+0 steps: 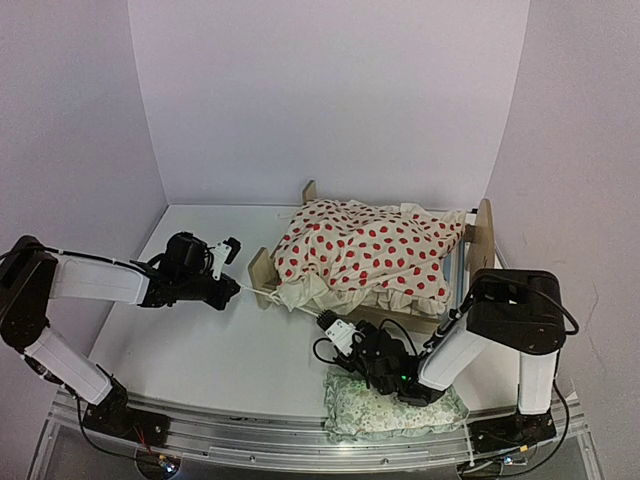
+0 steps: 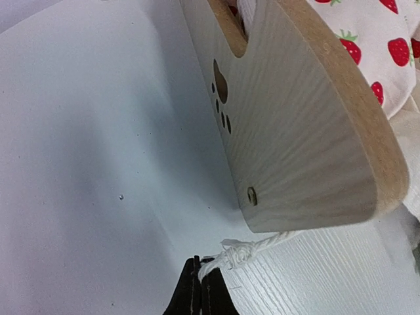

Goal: Set up the pet bed
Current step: Tie the left ropes of the mattress closest to the robot on the bed frame.

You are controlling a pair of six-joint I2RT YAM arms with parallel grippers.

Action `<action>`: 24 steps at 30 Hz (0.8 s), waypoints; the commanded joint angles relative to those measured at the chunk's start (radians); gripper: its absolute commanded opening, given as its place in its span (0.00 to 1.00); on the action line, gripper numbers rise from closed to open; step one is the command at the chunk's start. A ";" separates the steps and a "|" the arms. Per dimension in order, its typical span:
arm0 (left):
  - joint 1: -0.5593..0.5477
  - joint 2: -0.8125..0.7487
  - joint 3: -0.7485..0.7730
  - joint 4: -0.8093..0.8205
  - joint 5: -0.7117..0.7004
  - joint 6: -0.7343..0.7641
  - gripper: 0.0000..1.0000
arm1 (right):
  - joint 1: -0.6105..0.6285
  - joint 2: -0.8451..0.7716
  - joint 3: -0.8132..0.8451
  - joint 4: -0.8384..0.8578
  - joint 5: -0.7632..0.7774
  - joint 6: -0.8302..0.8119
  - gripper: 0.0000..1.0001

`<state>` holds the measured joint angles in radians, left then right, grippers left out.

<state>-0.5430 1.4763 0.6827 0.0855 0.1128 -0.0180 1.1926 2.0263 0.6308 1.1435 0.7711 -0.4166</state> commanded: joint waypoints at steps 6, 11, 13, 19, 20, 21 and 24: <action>0.015 0.017 0.067 -0.003 0.055 -0.056 0.28 | 0.073 -0.041 0.025 -0.029 0.127 -0.109 0.26; 0.015 -0.092 0.035 0.000 0.061 -0.082 0.73 | 0.165 -0.211 0.111 -0.428 0.209 -0.081 0.54; 0.015 -0.142 0.029 -0.014 0.065 -0.081 0.83 | 0.174 -0.313 0.164 -0.745 0.167 0.115 0.61; 0.015 -0.265 0.026 -0.049 0.065 -0.086 1.00 | 0.189 -0.595 0.306 -1.422 -0.009 0.531 0.84; 0.015 -0.282 0.023 -0.047 0.060 -0.096 1.00 | 0.191 -0.648 0.320 -1.473 -0.015 0.566 0.90; 0.015 -0.295 0.020 -0.042 0.054 -0.106 1.00 | 0.193 -0.699 0.332 -1.520 -0.019 0.600 0.94; 0.015 -0.295 0.004 -0.007 0.067 -0.112 1.00 | 0.194 -0.833 0.346 -1.608 0.001 0.669 0.98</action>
<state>-0.5327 1.2021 0.7096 0.0495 0.1642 -0.1055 1.3785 1.3387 0.9401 -0.1464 0.7839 0.0415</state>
